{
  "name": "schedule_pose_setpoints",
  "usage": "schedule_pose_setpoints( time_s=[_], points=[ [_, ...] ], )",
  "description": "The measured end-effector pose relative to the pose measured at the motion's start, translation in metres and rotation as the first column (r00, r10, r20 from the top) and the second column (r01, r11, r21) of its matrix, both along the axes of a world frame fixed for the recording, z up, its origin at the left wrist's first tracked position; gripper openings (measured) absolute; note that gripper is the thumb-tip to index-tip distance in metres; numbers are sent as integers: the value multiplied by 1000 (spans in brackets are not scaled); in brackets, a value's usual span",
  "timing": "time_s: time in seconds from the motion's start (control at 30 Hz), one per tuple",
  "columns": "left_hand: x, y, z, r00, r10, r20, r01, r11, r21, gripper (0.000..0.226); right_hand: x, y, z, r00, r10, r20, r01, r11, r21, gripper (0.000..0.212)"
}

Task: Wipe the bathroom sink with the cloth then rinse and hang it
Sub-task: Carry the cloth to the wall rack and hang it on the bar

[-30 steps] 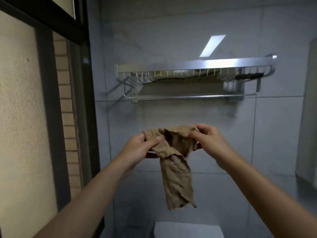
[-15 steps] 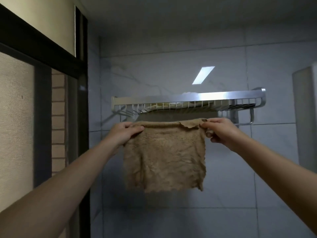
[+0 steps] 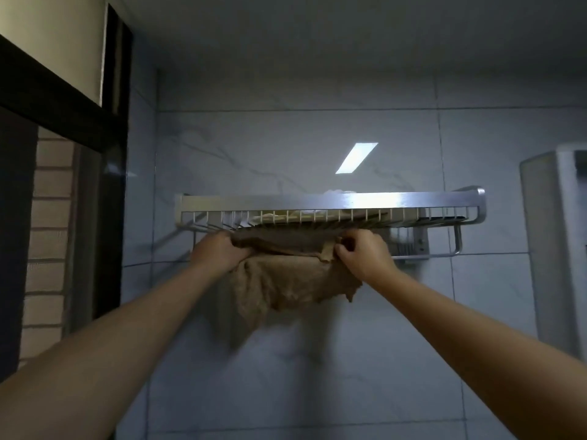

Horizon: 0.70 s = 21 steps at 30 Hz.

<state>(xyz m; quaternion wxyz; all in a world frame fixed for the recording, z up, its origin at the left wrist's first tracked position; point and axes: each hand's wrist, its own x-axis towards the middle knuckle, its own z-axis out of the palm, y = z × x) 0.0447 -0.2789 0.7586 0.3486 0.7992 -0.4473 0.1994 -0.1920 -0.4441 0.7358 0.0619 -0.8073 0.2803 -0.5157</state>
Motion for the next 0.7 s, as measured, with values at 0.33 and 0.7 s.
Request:
schedule_pose_setpoints(
  time_s=[0.33,0.7],
  points=[
    [6,-1,7,954,-161,-251,156,987,-38,75,8,-6,-10,927,-177,-332,78,953,-292,47],
    [0,-6,-7,920,128,370,-114,992,-60,40,4,-15,-13,897,-144,-418,-24,928,-371,30]
  ],
)
